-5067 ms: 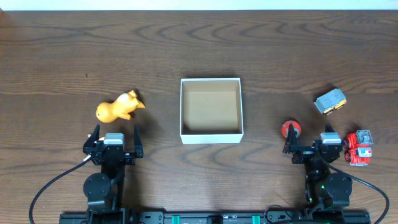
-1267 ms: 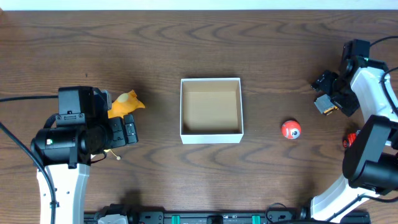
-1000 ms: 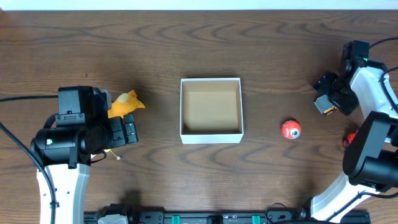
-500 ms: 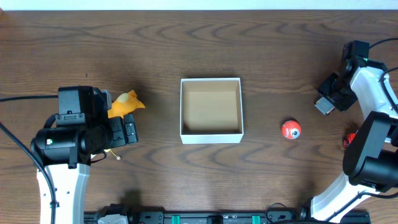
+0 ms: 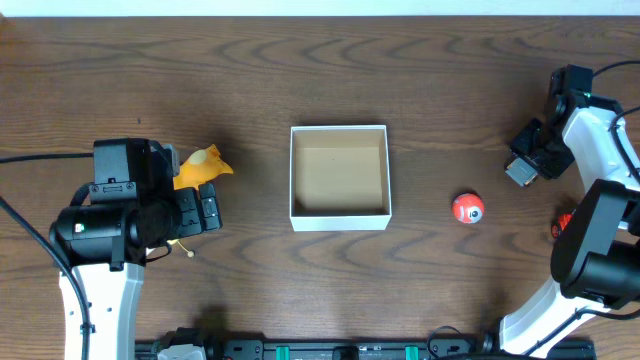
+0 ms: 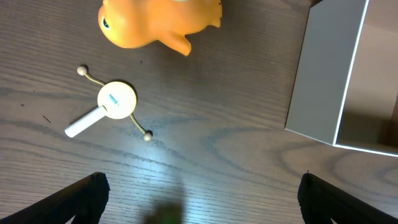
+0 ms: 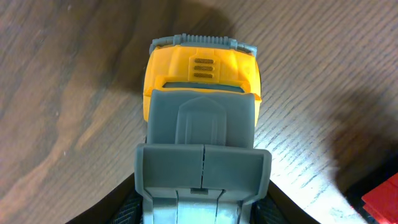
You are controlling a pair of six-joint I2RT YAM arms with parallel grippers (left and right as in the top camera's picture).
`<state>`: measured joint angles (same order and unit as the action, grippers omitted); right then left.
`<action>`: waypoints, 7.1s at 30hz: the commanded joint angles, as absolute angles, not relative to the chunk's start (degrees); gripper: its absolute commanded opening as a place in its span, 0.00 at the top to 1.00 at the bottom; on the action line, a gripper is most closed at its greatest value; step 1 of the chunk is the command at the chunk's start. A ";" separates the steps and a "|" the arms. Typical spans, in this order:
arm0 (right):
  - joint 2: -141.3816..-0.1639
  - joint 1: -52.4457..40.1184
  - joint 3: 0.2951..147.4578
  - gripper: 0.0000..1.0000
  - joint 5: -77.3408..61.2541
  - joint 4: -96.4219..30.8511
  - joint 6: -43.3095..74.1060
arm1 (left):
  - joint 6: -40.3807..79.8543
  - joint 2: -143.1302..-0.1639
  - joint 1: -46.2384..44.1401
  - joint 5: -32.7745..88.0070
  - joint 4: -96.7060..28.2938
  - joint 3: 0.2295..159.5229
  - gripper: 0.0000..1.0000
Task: Pack container
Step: 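Carry the grey-yellow truck with right gripper into the white box, then open right gripper to release truck and withdraw right, then move right gripper to the red fire truck and grasp it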
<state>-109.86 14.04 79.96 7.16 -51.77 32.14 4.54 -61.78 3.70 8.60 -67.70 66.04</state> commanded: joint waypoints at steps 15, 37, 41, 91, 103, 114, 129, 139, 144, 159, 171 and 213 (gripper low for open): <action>-78.94 -12.99 80.58 0.99 7.53 -52.69 25.82 | 5.04 -61.84 3.95 8.54 -67.77 67.09 0.02; -96.51 -41.54 80.58 0.99 16.53 -52.51 45.84 | 5.04 -61.84 3.95 8.54 -67.90 67.09 0.02; -101.10 -40.71 80.58 0.99 16.53 -52.03 45.84 | 5.04 -61.84 3.95 8.54 -67.90 67.09 0.02; -105.93 -41.89 80.58 0.99 4.27 -37.50 19.31 | 5.04 -61.84 3.95 8.54 -68.27 67.09 0.02; -110.48 -42.28 80.55 0.99 4.73 -32.32 19.31 | 5.04 -61.84 3.95 8.54 -68.31 67.09 0.02; -113.56 -42.17 80.55 0.99 11.53 -33.85 24.03 | 5.04 -61.84 3.95 8.54 -68.29 67.09 0.02; -113.56 -40.12 80.55 0.99 16.56 -42.50 31.35 | 5.04 -61.84 3.95 8.51 -68.29 67.09 0.02; -113.56 -39.75 80.55 0.99 16.73 -43.11 31.70 | 5.02 -61.84 3.95 8.51 -68.29 67.09 0.02; -113.43 -39.83 80.58 0.97 15.11 -43.09 29.87 | 5.02 -61.84 3.95 8.51 -68.29 67.09 0.02; -101.82 -38.61 85.65 0.64 7.53 -46.15 21.08 | 5.02 -61.84 3.95 8.49 -68.27 67.09 0.02; -78.94 -9.63 90.13 0.01 10.07 -68.45 21.80 | 5.02 -61.84 3.95 8.51 -68.27 67.09 0.02; -87.74 36.91 63.31 0.01 1.72 -54.54 -14.06 | 5.06 -61.84 3.95 8.54 -69.38 67.09 0.02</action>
<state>-86.43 36.53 63.83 1.85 -54.70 -10.61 4.54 -61.78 3.70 8.62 -69.08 66.06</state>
